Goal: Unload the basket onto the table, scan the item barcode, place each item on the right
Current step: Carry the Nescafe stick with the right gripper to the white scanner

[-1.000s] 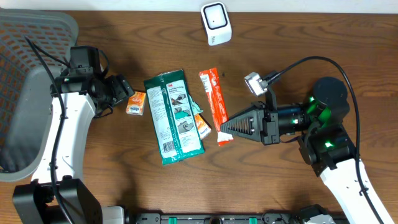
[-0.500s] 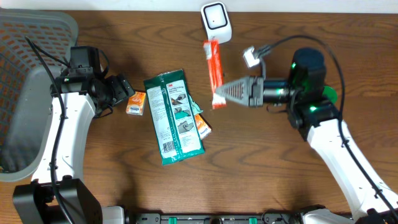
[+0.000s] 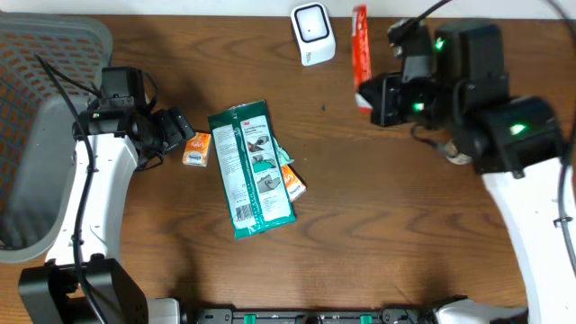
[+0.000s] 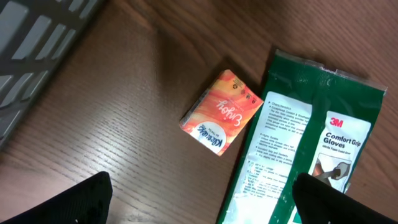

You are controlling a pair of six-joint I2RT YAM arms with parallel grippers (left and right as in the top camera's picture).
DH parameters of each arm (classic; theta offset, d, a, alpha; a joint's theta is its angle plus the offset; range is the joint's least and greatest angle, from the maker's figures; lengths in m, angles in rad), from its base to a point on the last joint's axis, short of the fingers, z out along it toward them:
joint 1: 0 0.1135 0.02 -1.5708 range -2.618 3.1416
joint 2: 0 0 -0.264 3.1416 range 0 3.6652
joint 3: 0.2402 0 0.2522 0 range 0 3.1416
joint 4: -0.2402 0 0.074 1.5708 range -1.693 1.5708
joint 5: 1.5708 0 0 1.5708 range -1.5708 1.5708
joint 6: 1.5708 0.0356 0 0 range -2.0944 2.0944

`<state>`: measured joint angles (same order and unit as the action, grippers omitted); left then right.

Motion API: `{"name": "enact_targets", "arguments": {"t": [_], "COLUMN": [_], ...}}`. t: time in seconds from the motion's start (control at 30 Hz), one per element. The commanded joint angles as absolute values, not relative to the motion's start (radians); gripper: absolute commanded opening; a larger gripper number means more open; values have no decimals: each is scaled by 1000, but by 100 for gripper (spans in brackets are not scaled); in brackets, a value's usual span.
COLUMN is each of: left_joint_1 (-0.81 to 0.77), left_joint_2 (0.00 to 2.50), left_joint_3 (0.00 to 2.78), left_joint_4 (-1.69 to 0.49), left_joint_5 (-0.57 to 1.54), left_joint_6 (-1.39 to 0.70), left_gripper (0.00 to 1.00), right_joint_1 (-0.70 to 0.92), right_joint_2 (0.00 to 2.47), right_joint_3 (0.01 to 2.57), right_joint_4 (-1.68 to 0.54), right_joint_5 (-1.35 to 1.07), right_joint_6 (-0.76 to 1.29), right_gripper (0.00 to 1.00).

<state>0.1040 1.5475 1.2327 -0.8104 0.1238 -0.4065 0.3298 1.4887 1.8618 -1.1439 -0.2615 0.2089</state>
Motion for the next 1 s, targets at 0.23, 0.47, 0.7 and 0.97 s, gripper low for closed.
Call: {"name": "enact_targets", "arguments": {"t": [0.23,0.47,0.7,0.97], "left_joint_1": [117,117,117,117], "left_joint_2": [1536,1536,1536,1536], "left_joint_3": [1234,1234,1234,1234], "left_joint_4": [-814,-815,-815,-815], "left_joint_5": [103,103,104,103], "left_joint_6": [-412,-412,-412,-412], "left_gripper": [93,94,94,94], "right_joint_1": [483,504,495,453], "right_joint_2": [1840,2043,2192,2350], "right_joint_3": [2217,2217,2217,2217], "right_joint_4": [-1109,-938,-733,-591], "right_joint_5": [242,422,455,439], "right_joint_6": [-305,-503,-567,-562], "right_gripper": [1,1,1,1]}}
